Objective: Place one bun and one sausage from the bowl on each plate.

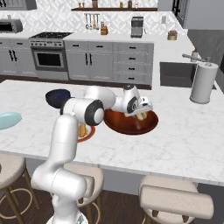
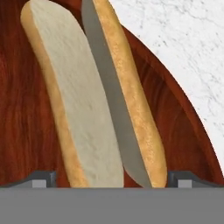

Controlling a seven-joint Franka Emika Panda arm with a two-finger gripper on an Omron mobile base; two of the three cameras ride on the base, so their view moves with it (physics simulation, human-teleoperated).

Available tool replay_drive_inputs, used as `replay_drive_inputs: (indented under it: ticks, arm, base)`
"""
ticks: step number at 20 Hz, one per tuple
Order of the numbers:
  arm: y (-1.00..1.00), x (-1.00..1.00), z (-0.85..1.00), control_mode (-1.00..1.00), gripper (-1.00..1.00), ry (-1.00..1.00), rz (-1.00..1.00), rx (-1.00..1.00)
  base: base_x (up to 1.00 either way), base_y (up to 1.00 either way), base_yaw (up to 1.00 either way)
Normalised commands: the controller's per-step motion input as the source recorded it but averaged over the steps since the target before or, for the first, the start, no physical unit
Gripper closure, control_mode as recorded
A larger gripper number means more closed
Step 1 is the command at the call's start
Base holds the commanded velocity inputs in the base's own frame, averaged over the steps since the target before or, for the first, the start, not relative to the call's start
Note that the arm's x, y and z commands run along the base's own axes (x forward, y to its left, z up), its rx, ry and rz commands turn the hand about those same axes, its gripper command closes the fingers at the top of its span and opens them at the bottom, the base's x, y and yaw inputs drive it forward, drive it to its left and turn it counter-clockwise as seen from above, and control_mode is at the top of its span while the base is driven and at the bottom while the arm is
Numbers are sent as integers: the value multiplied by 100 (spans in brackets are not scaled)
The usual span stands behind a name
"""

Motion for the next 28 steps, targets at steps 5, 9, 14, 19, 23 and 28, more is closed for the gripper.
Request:
replay_drive_inputs:
  ticks: [5, 9, 14, 19, 23, 28]
  arm:
    - [-13, 11, -24, -100, -100, -3, 4, 0]
    - [-4, 0, -4, -100, 100, -1, 1, 0]
    - [0, 0, 0, -100, 100, 0, 0, 0]
    - [0, -10, 3, -100, 100, 0, 0, -1]
    - [39, -45, 81, -100, 100, -5, 0, 0]
    - [65, -85, 100, -100, 100, 0, -1, 9]
  base:
    - [0, 0, 0]
    - [0, 0, 0]
    - [0, 0, 0]
    - [0, 0, 0]
    - [0, 0, 0]
    - [0, 0, 0]
